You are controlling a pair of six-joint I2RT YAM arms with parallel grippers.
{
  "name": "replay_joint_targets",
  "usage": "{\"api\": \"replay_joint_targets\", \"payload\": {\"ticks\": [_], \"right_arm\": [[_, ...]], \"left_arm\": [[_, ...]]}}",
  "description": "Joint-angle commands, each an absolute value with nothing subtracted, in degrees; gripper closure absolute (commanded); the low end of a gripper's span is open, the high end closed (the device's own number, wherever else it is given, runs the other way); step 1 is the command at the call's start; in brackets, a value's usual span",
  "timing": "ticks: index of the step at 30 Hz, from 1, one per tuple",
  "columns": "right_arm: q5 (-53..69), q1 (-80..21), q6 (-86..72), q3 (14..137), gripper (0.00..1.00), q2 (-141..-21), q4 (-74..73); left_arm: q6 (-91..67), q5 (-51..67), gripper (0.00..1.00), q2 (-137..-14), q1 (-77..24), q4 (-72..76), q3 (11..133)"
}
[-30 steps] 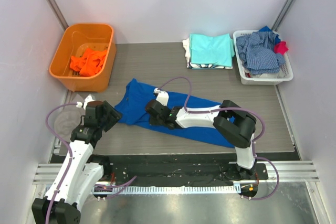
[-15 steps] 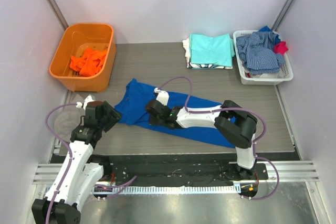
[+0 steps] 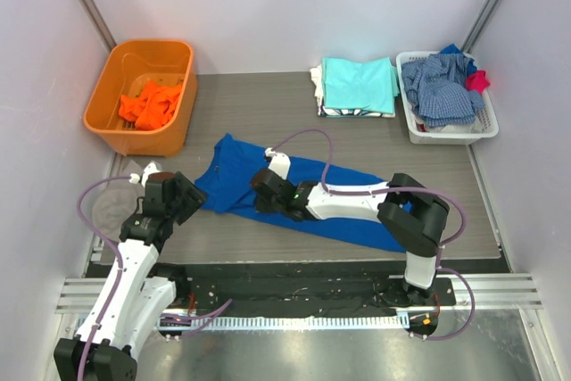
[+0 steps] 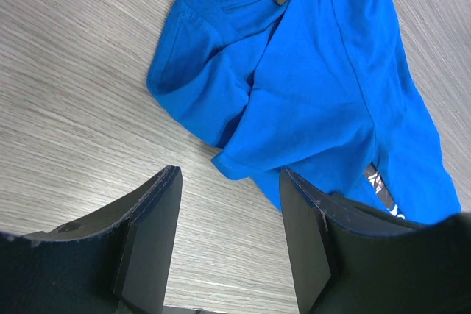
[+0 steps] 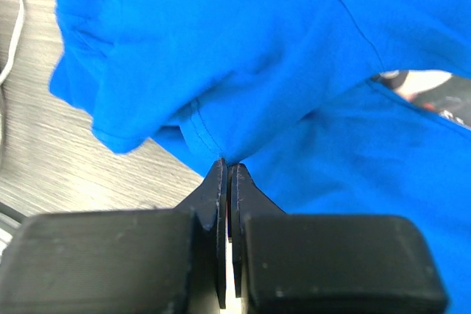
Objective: Fold and stack the t-shirts
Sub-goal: Fold the tshirt
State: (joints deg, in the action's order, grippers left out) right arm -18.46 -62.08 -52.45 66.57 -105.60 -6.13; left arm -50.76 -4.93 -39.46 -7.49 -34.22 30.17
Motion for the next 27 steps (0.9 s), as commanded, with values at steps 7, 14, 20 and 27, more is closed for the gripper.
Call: {"api": "replay_joint_targets", "payload": {"ticks": [7,14,20,27], "right_arm": [[-20.7,-63.9,-53.3,62.6,0.99,-99.8,-6.5],[-21.4,-64.2,-53.4,60.6,0.99,-97.1,-7.3],[-22.1,-64.2,-53.2,59.9,0.99,-95.7,-8.3],[-21.9,-64.2,-53.1,59.7,0.99,-95.6,-8.6]], "left_arm": [[-50.9,-5.4,0.40,-38.4,-7.6,-34.1,30.3],[-51.2,-5.0,0.40,-38.8,-7.6,-33.7,30.4],[-51.4,-4.9,0.40,-38.8,-7.6,-33.7,30.5],[-51.4,-5.0,0.40,-38.5,-7.6,-34.0,30.6]]}}
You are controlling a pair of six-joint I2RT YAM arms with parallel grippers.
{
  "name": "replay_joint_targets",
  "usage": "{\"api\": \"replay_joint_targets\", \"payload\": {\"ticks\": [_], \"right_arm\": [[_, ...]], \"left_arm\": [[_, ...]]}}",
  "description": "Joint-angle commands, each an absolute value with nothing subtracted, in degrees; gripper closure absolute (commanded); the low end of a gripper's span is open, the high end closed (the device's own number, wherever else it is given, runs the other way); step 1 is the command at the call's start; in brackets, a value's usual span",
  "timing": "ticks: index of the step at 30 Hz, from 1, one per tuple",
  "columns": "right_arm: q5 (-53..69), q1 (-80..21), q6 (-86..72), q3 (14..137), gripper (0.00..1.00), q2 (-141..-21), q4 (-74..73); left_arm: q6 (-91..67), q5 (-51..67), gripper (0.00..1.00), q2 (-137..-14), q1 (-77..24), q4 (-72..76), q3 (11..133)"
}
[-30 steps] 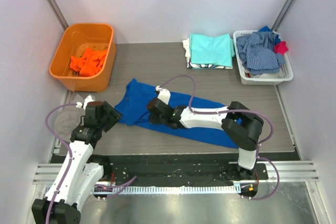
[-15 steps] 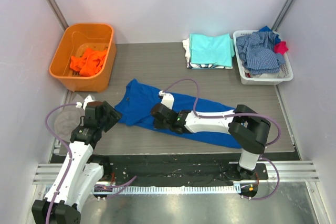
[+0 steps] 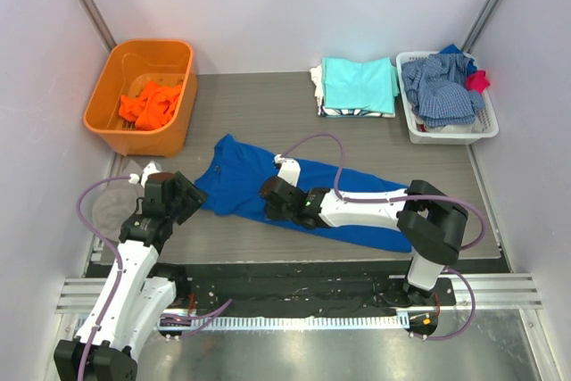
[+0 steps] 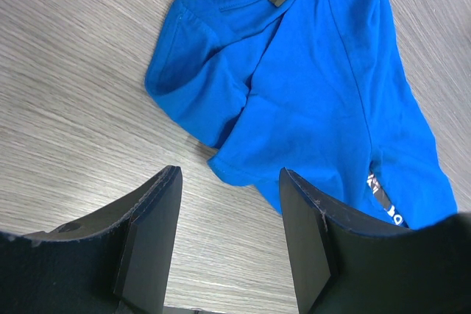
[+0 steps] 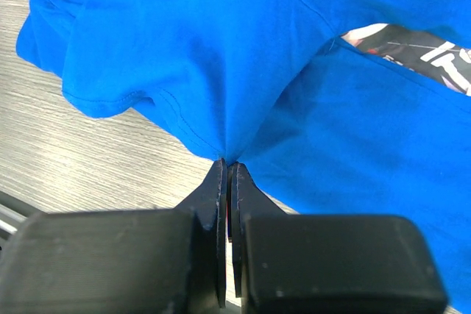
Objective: Fold and stack the t-shirts
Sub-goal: Fold the tshirt
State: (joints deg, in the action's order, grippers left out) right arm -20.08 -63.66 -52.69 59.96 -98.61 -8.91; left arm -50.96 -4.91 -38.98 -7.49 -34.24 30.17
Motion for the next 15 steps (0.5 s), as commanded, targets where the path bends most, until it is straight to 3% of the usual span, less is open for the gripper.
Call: {"api": "replay_joint_targets", "payload": {"ticks": [1,15], "right_arm": [[-22.0,-64.1,-53.1,59.6,0.99,-95.5,-8.7],[-23.2,-64.2,-52.8,58.0,0.99,-93.2,-10.1]], "left_arm": [[-51.4,-5.0,0.40,-38.4,-7.6,-34.0,30.5],[-51.6,-4.9,0.40,-38.1,-7.5,-34.5,30.3]]}}
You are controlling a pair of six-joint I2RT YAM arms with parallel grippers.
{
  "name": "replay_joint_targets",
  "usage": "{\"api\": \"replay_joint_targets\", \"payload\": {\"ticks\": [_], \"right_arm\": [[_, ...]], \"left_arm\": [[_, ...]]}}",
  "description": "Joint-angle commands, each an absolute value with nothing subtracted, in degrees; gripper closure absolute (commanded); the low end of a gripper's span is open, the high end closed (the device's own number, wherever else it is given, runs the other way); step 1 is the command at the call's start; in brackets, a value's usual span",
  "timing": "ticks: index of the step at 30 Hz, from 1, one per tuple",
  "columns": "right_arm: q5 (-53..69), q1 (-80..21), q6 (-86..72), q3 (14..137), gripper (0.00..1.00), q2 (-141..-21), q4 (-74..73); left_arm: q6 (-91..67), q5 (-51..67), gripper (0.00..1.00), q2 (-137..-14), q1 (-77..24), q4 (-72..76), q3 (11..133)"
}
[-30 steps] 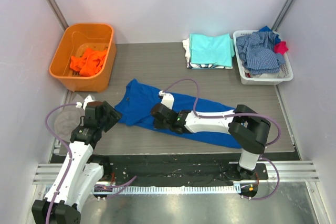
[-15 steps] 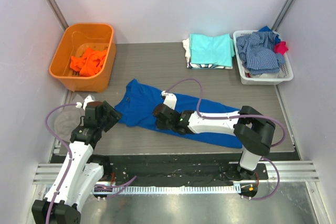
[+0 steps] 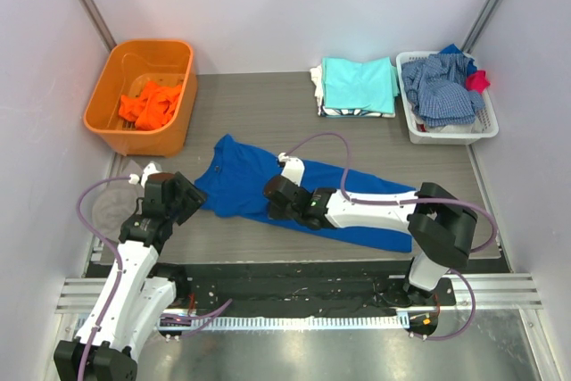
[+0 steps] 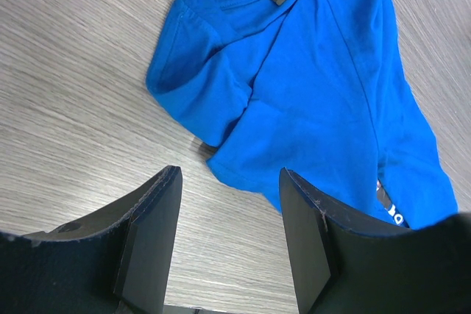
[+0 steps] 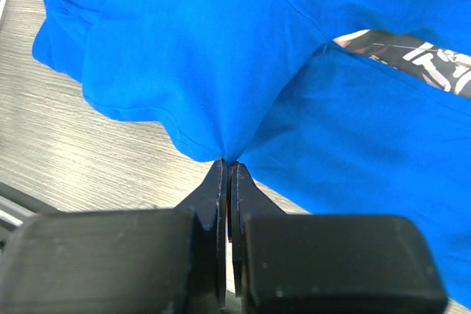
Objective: Fold and stack the t-shirts
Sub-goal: Fold the tshirt
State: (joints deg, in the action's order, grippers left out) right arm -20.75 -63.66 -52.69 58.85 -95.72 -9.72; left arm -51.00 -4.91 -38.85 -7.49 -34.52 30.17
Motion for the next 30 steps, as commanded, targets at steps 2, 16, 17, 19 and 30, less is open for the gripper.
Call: {"api": "replay_joint_targets", "payload": {"ticks": [2,16,17,19,30], "right_arm": [[-23.0,-64.2,-52.7,58.0,0.99,-93.3,-10.3],[-28.1,-62.9,-34.8,67.6,0.51,-94.1,-13.6],[-27.2,-62.3,-30.2,70.5,0.50,-95.8,-13.4],[-24.2,-59.8,-25.2,74.2,0.48,-97.9,-13.2],[9.3,-48.3,3.2,110.4,0.45,-125.8,-27.9]], "left_arm": [[-51.6,-5.0,0.40,-38.0,-7.6,-34.5,30.3],[-51.6,-5.4,0.40,-37.8,-7.5,-34.7,30.1],[-51.6,-5.4,0.40,-37.8,-7.6,-34.7,30.1],[-51.6,-5.4,0.40,-37.7,-7.5,-34.7,30.0],[-51.9,-4.3,0.41,-38.6,-7.5,-33.4,28.4]]}}
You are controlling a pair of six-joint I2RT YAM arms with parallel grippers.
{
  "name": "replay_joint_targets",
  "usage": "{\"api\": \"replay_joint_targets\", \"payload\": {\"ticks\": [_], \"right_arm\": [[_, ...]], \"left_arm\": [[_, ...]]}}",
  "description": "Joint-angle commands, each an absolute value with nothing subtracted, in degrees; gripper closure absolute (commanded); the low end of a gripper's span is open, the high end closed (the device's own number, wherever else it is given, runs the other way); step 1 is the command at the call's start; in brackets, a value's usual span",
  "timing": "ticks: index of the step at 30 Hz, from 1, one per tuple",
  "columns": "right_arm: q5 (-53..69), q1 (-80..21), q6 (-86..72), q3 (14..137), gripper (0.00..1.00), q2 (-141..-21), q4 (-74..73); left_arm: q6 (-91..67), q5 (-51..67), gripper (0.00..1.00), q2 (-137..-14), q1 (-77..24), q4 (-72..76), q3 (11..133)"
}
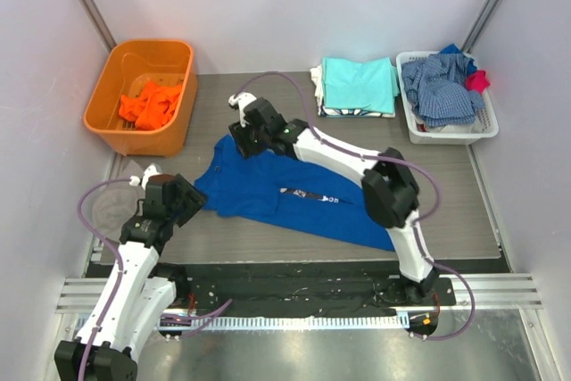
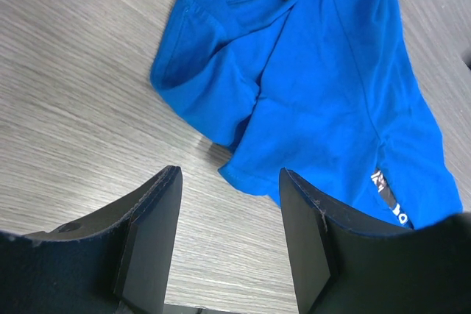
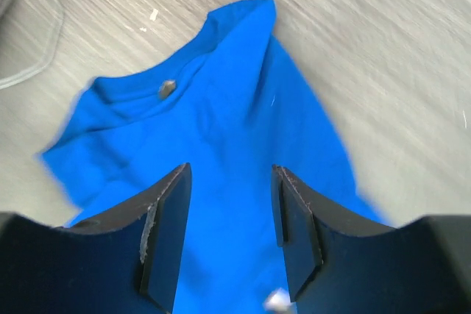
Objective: Fold and stack the t-shirts
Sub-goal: Fold the tshirt
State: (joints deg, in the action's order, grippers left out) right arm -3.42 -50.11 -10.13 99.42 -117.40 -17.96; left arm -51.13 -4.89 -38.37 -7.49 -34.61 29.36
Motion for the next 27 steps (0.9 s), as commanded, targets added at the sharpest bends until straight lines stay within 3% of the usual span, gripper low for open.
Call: {"api": "replay_joint_targets", "payload": {"ticks": [1,7,22,27], "right_arm": [[12.3,-47.9,5.2,112.6,0.45,-129.6,-29.2],[13.8,-46.7,7.8,119.6,0.45,-135.3,-31.2],[16.0,-45.7,7.8,117.3,0.45,-132.3,-30.6],[15.2,-45.1,8.1,116.4,0.45,-130.8,-30.3]], "left_arm": [[-52.0,-4.3,0.41,-38.8,-7.5,-32.7,28.0],[-53.8,-3.7,0.41,-41.7,-7.6,-24.5,25.6],[-54.5,-5.4,0.45,-66.9,-7.5,4.7,26.5],[-55.0,-6.5,0.46,-71.5,-7.6,6.6,25.7]]}}
